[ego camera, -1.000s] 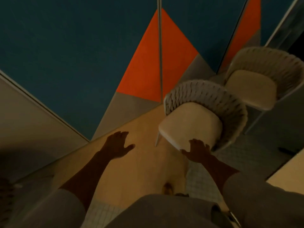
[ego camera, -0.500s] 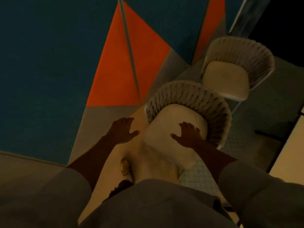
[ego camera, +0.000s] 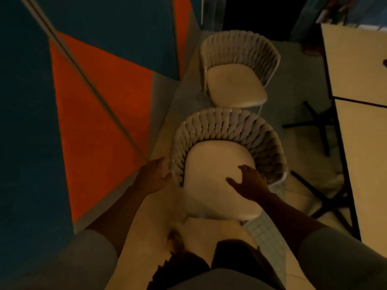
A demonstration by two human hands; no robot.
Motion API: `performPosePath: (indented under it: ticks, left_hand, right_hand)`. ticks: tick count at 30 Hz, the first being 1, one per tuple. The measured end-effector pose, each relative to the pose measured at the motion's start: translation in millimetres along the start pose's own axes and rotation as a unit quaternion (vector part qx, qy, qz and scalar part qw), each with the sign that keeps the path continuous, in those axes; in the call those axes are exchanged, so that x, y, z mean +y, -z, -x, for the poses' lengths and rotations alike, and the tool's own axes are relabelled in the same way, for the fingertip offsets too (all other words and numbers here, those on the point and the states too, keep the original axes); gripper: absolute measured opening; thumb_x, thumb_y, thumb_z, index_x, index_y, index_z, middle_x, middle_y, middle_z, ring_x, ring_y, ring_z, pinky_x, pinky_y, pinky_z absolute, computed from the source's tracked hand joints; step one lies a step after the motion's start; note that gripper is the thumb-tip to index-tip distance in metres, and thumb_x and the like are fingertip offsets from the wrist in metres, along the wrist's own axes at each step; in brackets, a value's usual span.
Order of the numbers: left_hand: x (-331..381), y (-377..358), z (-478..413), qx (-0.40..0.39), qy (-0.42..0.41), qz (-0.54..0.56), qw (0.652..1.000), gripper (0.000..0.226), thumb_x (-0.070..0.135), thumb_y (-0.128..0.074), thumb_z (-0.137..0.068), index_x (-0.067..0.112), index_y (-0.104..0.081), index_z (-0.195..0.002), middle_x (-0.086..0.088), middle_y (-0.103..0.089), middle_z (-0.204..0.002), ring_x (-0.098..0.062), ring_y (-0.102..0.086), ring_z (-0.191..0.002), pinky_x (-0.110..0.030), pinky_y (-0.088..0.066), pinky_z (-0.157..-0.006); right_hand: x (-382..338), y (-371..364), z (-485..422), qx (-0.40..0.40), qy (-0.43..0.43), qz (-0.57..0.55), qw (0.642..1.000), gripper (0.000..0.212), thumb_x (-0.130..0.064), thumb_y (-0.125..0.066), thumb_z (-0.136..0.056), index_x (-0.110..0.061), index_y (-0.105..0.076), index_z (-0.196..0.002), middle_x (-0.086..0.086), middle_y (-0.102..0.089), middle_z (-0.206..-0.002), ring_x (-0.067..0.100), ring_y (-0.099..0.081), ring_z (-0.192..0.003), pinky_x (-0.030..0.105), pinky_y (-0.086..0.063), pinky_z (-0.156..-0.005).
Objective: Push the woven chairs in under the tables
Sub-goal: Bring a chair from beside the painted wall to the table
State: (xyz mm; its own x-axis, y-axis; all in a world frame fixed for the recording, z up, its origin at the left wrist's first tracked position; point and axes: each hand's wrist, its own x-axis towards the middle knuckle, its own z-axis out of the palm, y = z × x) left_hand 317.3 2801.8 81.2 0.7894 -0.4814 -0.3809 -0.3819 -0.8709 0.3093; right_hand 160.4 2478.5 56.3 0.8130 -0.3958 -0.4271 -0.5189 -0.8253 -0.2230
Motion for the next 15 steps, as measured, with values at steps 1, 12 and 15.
performPosePath:
  ticks: [1,12,15]
  left_hand:
    - [-5.6,-0.7,-8.0,-0.016,0.004,0.012,1.000,0.083,0.060,-0.052,-0.100,0.015,-0.021,-0.163,-0.010,-0.033,-0.165,-0.032,-0.037,-0.148,-0.044,-0.037,-0.114]
    - [-15.6,-53.0,-131.1,0.003,0.098,0.217,0.971,0.084,0.048,-0.062,-0.098,0.016,-0.019,-0.163,-0.010,-0.031,-0.165,-0.030,-0.038,-0.147,-0.043,-0.037,-0.114]
    - [-18.8,-72.6,-165.8,0.011,0.127,0.233,0.964,0.084,0.050,-0.064,-0.096,0.017,-0.024,-0.162,-0.010,-0.036,-0.163,-0.032,-0.043,-0.144,-0.045,-0.041,-0.111]
  right_hand:
    - [-2.9,-1.5,-0.3,0.003,-0.011,-0.002,1.000,0.091,-0.080,-0.048,-0.093,-0.020,-0.035,-0.160,0.005,-0.036,-0.167,0.031,-0.037,-0.151,0.055,-0.038,-0.118]
    - [-20.5,-27.9,-94.1,0.037,0.000,-0.040,0.998,0.086,-0.076,-0.050,-0.095,-0.022,-0.035,-0.160,0.001,-0.036,-0.167,0.025,-0.037,-0.151,0.049,-0.039,-0.118]
    - [-6.1,-28.4,-129.4,0.060,-0.003,-0.037,0.997,0.085,-0.076,-0.050,-0.095,-0.023,-0.036,-0.159,0.001,-0.037,-0.166,0.025,-0.037,-0.150,0.050,-0.038,-0.118]
